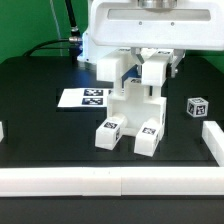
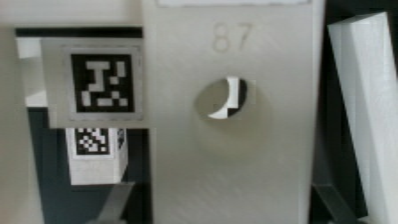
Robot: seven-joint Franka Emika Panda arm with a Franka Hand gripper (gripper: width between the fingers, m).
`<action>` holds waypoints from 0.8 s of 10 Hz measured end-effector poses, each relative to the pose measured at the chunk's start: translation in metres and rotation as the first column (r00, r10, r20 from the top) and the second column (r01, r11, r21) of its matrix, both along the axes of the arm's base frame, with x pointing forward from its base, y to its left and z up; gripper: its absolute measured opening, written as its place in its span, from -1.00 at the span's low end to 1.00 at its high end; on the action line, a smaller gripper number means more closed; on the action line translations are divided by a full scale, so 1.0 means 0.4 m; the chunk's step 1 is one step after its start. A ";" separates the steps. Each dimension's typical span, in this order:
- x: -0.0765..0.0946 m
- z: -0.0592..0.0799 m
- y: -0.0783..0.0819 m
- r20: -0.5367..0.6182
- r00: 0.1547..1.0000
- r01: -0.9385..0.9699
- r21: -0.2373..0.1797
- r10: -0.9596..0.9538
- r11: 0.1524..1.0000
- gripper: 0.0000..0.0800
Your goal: Assemble chair
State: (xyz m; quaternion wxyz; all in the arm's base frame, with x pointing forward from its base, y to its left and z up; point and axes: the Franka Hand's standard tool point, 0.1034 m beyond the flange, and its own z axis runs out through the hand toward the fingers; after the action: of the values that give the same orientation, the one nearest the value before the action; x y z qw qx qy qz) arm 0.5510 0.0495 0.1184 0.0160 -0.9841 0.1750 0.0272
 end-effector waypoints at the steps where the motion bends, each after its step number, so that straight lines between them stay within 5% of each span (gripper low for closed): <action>1: 0.000 0.000 0.000 0.000 1.000 0.000 0.000 0.000 1.000 -0.28; 8: -0.007 -0.001 0.007 0.003 1.000 -0.003 0.000 0.003 1.000 -0.28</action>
Offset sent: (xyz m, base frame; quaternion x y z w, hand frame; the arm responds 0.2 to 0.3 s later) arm 0.0000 0.0000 0.0000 0.0000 0.0000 0.0000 1.0000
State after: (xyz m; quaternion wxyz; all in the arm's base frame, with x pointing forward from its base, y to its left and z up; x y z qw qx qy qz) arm 0.5484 0.0521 0.1182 0.0163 -0.9843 0.1737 0.0258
